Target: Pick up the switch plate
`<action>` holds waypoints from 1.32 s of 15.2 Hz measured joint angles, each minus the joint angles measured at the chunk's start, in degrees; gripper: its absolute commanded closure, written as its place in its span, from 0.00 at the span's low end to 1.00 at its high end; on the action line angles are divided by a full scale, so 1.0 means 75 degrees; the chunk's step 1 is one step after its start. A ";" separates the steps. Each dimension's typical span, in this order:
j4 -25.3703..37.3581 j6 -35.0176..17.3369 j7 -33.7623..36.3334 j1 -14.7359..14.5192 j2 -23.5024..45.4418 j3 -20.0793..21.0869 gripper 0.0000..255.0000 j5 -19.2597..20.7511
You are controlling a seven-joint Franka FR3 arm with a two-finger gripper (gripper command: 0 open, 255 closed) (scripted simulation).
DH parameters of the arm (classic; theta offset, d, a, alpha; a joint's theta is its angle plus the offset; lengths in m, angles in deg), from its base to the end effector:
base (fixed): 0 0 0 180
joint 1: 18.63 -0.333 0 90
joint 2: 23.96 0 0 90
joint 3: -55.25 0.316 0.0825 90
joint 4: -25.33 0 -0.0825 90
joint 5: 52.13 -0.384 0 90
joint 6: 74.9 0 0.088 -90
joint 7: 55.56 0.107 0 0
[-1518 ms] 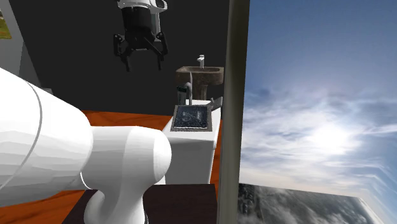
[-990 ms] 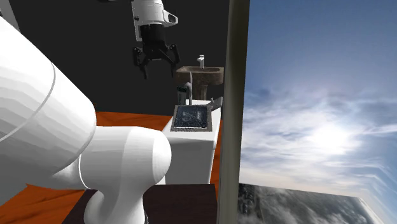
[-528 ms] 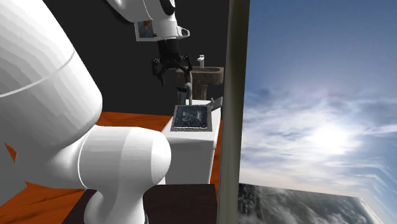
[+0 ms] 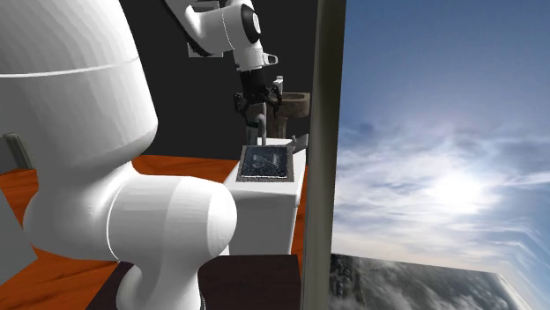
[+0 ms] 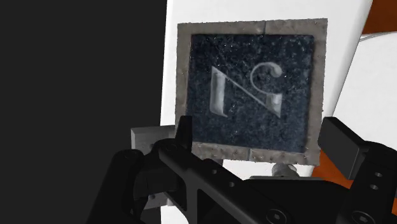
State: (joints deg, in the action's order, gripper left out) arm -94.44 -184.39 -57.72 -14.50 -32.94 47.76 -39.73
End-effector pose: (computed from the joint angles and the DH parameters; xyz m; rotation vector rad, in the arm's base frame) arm 0.4929 -0.1195 0.4904 2.9593 -0.1309 -0.0665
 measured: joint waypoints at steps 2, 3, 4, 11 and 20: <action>0.0361 -0.0207 -0.0013 0.0068 0.0520 -0.0079 0.00 0.0053; 0.0645 -0.0288 -0.0008 0.0089 0.0857 -0.0105 0.00 0.0059; 0.0833 -0.0370 -0.0039 0.0133 0.1102 -0.0151 0.00 0.0082; 0.2744 -0.0629 -0.0067 0.0359 0.3116 -0.0329 0.00 0.0072; 0.4124 -0.0911 -0.0087 0.0597 0.4662 -0.0433 0.00 0.0011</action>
State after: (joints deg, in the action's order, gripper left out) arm -63.51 -191.22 -58.37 -10.02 2.03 44.51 -39.65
